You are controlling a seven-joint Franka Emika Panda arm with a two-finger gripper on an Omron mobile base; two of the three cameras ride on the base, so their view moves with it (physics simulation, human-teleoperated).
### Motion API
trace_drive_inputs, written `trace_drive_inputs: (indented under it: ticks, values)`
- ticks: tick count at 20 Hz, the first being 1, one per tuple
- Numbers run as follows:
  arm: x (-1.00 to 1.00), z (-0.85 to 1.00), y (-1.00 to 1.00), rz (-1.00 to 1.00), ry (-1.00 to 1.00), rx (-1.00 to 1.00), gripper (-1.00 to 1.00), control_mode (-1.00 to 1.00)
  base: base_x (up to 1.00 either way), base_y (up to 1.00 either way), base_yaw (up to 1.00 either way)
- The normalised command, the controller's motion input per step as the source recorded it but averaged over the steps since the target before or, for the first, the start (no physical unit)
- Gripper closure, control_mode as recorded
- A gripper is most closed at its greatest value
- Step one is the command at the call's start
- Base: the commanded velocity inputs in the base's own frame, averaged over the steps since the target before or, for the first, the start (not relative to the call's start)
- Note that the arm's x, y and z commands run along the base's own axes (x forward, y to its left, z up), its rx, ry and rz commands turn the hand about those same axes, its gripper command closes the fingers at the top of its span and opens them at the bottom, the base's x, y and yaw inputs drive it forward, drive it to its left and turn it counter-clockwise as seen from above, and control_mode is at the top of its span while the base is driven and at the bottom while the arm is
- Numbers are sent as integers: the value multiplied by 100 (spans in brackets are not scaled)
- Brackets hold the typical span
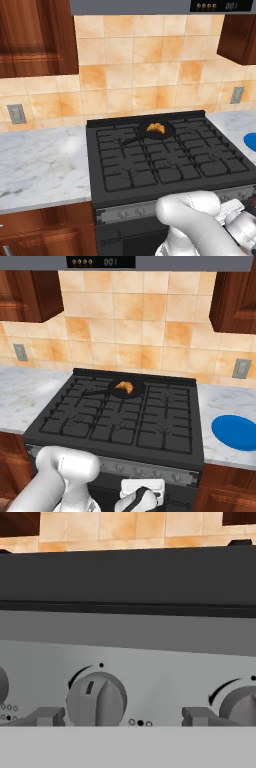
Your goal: Pick the croissant and place it on the pan. Then turn on the stove to warm the croissant.
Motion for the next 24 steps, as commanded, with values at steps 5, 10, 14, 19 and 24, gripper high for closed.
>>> trace_drive_inputs:
  ticks: [5, 10, 14, 19, 24]
  values:
    - [1, 0, 18, -6, -2, -4, -100, -100, 0, 0, 0]
    - [17, 1, 39, -12, 0, -9, 100, -100, 0, 0, 0]
    - [42, 11, 14, -10, 0, -8, 100, -100, 0, 0, 0]
    - [50, 1, 0, -3, 0, -2, 100, -100, 0, 0, 0]
    - [28, 32, 7, 0, -2, -8, 100, -100, 0, 0, 0]
